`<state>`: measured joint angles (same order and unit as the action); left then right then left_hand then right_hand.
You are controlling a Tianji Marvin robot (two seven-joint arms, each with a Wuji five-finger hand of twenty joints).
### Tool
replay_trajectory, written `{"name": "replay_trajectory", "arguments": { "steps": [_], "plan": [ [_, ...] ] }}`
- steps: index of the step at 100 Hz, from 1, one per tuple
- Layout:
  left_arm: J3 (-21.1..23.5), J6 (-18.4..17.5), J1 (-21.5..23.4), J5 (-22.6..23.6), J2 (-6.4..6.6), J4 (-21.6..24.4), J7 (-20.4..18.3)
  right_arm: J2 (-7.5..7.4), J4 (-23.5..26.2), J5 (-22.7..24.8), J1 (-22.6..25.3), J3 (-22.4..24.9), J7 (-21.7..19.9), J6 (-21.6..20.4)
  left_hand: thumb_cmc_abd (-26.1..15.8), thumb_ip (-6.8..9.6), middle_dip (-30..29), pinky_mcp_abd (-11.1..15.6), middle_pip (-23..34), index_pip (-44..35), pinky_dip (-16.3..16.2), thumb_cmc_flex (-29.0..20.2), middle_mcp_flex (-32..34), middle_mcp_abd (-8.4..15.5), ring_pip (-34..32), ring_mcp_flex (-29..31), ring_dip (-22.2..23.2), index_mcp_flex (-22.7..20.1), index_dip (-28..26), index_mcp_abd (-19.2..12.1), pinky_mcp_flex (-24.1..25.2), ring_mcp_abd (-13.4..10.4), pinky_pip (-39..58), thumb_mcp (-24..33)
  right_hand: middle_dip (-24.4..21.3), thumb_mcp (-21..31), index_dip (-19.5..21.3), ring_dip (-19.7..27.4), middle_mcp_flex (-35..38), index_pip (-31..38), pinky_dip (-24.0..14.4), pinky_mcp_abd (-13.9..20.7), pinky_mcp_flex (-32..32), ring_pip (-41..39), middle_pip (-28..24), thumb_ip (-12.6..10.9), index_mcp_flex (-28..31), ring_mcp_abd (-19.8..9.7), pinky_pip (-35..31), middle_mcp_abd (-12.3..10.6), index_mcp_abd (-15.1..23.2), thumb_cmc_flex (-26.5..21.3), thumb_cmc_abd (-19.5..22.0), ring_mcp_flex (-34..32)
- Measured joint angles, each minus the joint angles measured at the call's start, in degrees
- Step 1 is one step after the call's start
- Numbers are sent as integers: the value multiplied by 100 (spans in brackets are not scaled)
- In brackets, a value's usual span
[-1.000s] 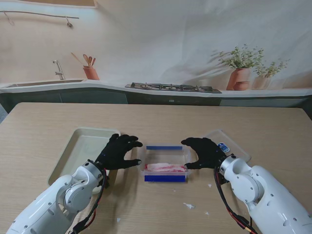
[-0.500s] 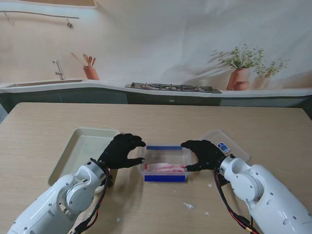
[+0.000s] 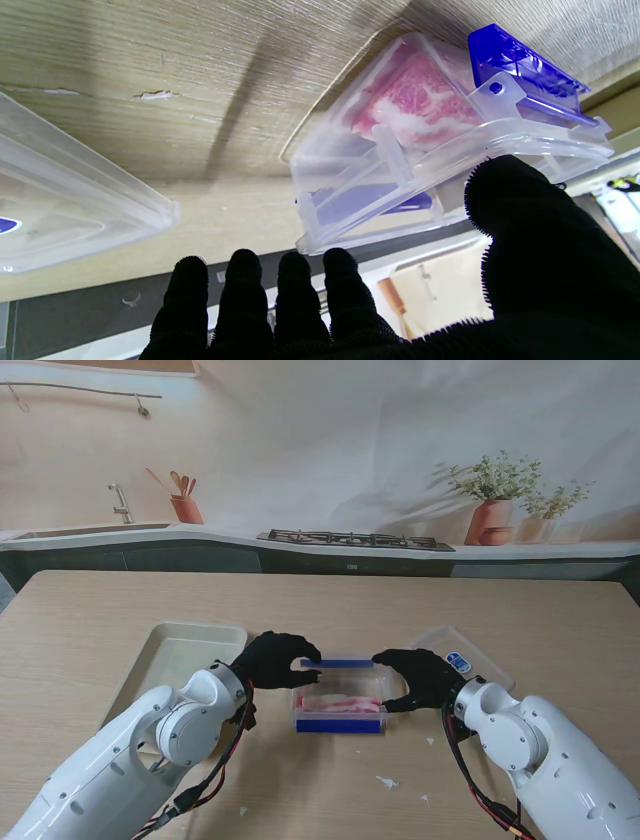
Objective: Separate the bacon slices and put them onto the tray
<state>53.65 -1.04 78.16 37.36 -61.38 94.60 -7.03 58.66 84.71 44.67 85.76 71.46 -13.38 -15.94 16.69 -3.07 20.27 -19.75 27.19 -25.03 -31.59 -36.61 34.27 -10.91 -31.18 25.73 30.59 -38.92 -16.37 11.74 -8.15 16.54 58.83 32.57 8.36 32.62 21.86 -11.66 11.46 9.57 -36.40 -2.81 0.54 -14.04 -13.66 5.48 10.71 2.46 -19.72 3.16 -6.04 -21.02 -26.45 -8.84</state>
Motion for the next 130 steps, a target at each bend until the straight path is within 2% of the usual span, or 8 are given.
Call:
{"name": "replay_trajectory", "arguments": {
  "steps": [7, 28, 43, 55, 64, 83, 130],
  "plan": [
    [-166, 90, -132, -112, -9, -53, -39, -3, 10, 69, 0, -6, 20, 5, 23, 0, 1, 0, 0, 0, -6, -86, 21, -133, -11, 9, 52, -105, 0, 43, -11, 42, 10, 52, 1, -23, 0, 0, 0, -4, 0, 0, 0, 0, 0, 0, 0, 0, 0, 0, 0, 5, 0, 0],
    [-604, 234, -482, -573, -71, -347, -175, -5, 12, 69, -2, -18, 49, 7, 154, 0, 2, -13, 1, 0, -4, -112, 53, -172, -14, 10, 63, -70, 0, 123, -194, 146, 11, 103, 5, -26, 3, 0, 0, -10, 0, 0, 0, -1, 0, 0, 0, 0, 0, 0, 0, -12, 0, 0],
    [-969, 709, -730, -1098, -122, -519, -315, -8, 2, 25, -19, -46, 32, 7, 146, 0, 4, -143, 1, 137, 33, -124, 53, -298, -13, 11, 63, -69, 7, 240, -294, 284, 11, 92, 6, -26, 6, 0, 0, -10, 0, 0, 0, -2, 0, 0, 4, 0, 0, 0, 0, -74, 0, 0],
    [-1132, 889, -902, -1335, -182, -654, -449, -9, 0, 20, -35, -67, 26, 11, 96, 0, 4, -429, -61, 270, 119, -167, -25, -440, 79, 11, 63, -63, 108, 360, -387, 410, -83, -69, 6, -23, 12, 0, 0, -10, 0, 0, -4, -2, 1, 0, 17, 0, 0, 0, 0, -82, 0, 0],
    [-1233, 1054, -1014, -1583, -228, -735, -470, -9, 0, 20, -37, -72, 25, 28, 92, 0, 4, -433, -177, 343, 140, -172, -87, -505, 202, 11, -14, -61, 140, 434, -395, 474, -152, -103, 6, -23, 63, 0, 0, -10, 0, 0, -7, -3, 1, 0, 18, 0, 0, 0, 0, -82, 0, 0],
    [-1560, 1062, -1325, -1564, -305, -1015, -456, -7, 1, -2, -33, -73, 31, 46, 44, 0, -9, -430, -208, 412, 189, -180, -161, -506, 231, -140, -73, -59, 165, 507, -263, 476, -220, -146, 10, -23, 66, 0, 0, -10, -10, -1, -9, -49, 1, 0, 18, 0, 0, 0, 0, -87, 0, 0],
    [-2187, 1272, -1927, -1963, -526, -1580, -545, -8, -7, -51, -47, -99, 22, 55, -23, 0, -115, -277, -398, 686, 197, -188, -519, -506, 381, -503, -173, 208, 284, 613, 6, 476, -289, -225, 34, 1, 136, 0, -6, -10, -25, -1, -28, -62, 36, 0, 22, 0, 0, 7, 0, -152, 0, 0]
  ]
}}
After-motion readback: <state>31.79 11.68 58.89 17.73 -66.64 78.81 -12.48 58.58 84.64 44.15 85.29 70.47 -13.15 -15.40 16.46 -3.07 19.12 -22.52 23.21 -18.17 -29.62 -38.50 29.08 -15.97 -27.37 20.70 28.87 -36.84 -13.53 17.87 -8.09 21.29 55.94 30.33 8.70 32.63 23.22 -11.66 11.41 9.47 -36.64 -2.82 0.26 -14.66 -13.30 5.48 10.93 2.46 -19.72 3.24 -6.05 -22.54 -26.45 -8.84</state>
